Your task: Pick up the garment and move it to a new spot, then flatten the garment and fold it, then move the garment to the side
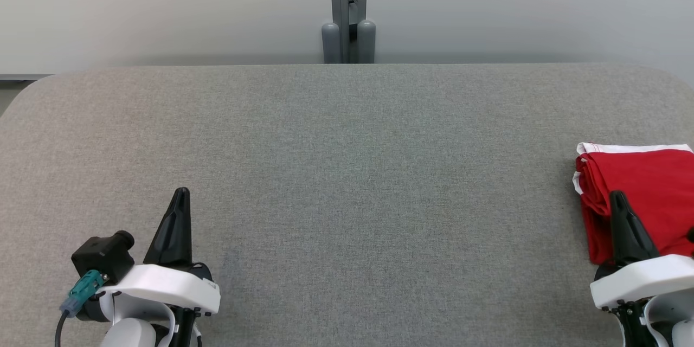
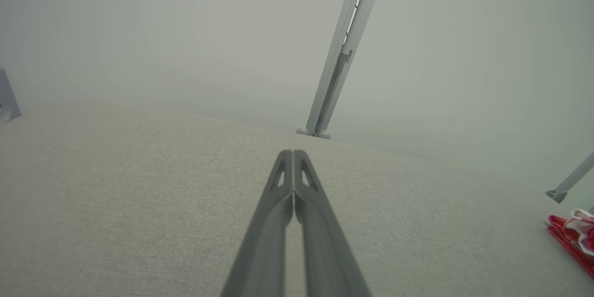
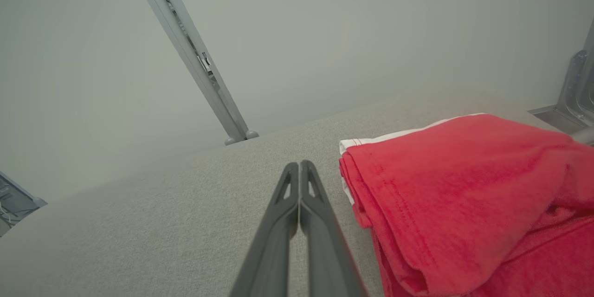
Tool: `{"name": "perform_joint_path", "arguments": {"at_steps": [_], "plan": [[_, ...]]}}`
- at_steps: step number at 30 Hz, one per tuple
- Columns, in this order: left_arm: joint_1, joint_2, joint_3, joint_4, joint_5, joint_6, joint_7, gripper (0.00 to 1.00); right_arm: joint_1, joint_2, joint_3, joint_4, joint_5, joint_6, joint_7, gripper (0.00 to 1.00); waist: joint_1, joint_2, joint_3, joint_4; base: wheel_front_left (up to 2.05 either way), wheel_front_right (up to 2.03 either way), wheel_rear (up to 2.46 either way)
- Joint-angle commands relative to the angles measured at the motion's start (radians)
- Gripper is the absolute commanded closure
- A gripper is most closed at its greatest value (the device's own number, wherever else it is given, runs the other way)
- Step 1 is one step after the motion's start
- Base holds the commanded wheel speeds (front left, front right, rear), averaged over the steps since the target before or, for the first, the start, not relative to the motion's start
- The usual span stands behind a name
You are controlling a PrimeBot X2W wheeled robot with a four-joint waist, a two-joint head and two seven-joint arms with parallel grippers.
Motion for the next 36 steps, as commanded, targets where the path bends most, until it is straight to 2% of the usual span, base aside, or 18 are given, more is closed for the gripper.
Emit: {"name": "perform_joint_path", "arguments": {"at_steps": [1, 15, 36], "plan": [[-0.043, 0.004, -0.001, -0.007, -0.056, -0.01, -0.008, 1.0, -0.042, -0.014, -0.021, 0.005, 0.049, 0.0, 0.021, 1.0, 0.0, 0.0, -0.001, 0.0, 0.0, 0.0, 0.0], [-0.08, -0.016, -0.021, 0.036, -0.316, -0.043, -0.025, 1.0, -0.119, -0.029, -0.092, 0.104, 0.282, 0.0, 0.127, 1.0, 0.0, 0.0, -0.011, -0.004, 0.0, 0.0, 0.0], [-0.117, -0.039, -0.038, 0.08, -0.583, -0.077, -0.04, 1.0, -0.196, -0.051, -0.152, 0.207, 0.533, 0.0, 0.229, 1.0, 0.0, 0.0, -0.023, -0.009, 0.0, 0.0, 0.0]]}}
